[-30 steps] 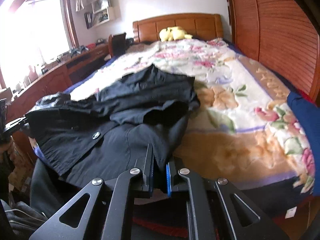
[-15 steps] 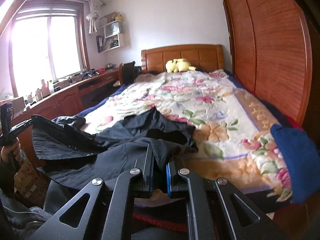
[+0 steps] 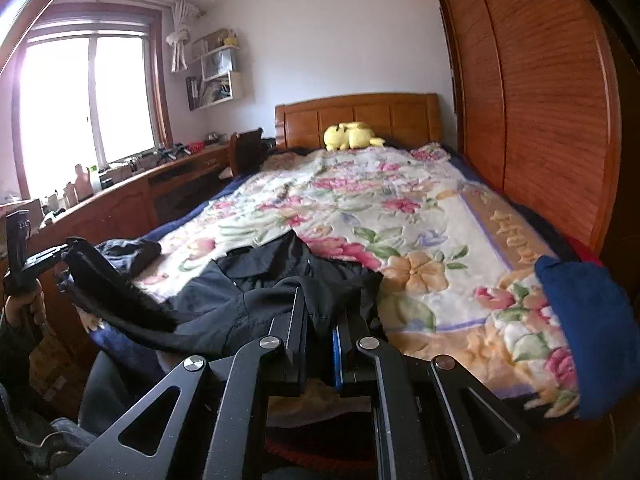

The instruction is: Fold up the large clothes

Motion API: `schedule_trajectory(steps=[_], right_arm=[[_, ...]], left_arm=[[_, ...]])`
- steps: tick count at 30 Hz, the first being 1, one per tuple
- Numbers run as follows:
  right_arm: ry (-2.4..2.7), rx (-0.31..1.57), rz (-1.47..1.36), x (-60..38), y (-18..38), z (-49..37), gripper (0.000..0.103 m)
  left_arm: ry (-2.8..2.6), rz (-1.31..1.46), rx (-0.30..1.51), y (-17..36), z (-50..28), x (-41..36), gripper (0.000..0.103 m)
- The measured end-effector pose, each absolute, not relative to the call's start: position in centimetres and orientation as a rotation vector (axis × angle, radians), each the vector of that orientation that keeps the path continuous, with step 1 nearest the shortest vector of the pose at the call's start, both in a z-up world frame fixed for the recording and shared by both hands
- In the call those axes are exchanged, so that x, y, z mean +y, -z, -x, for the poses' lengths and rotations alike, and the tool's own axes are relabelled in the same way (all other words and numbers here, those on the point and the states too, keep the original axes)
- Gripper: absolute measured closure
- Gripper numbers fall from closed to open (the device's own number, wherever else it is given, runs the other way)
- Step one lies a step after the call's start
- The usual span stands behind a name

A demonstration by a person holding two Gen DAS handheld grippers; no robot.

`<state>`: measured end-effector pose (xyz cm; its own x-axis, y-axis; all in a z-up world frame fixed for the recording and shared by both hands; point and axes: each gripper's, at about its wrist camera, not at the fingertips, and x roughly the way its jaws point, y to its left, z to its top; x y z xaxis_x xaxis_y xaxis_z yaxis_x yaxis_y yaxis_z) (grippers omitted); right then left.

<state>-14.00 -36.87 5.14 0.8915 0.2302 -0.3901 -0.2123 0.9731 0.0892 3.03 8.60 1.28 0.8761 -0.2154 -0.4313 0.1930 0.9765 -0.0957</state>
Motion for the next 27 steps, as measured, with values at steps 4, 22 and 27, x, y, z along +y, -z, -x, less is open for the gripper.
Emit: schedule_trajectory(steps=[4, 22, 27], right_arm=[[-0.232, 0.451, -0.072, -36.8, -3.6, 10.0, 0.094], [-0.149, 0.616, 0.033, -34.1, -1.5, -12.4, 0.094], [-0.108, 0.606, 0.033, -33.1, -3.0, -17.9, 0.094]], left_arm=[[0.199, 0.073, 0.513, 1.7, -6.9, 8.8, 0.098], [0.167, 0.009, 0.627, 5.2, -23.1, 7.5, 0.098], [0.122, -0.002, 0.63, 3.3, -27.5, 8.0, 0.098]])
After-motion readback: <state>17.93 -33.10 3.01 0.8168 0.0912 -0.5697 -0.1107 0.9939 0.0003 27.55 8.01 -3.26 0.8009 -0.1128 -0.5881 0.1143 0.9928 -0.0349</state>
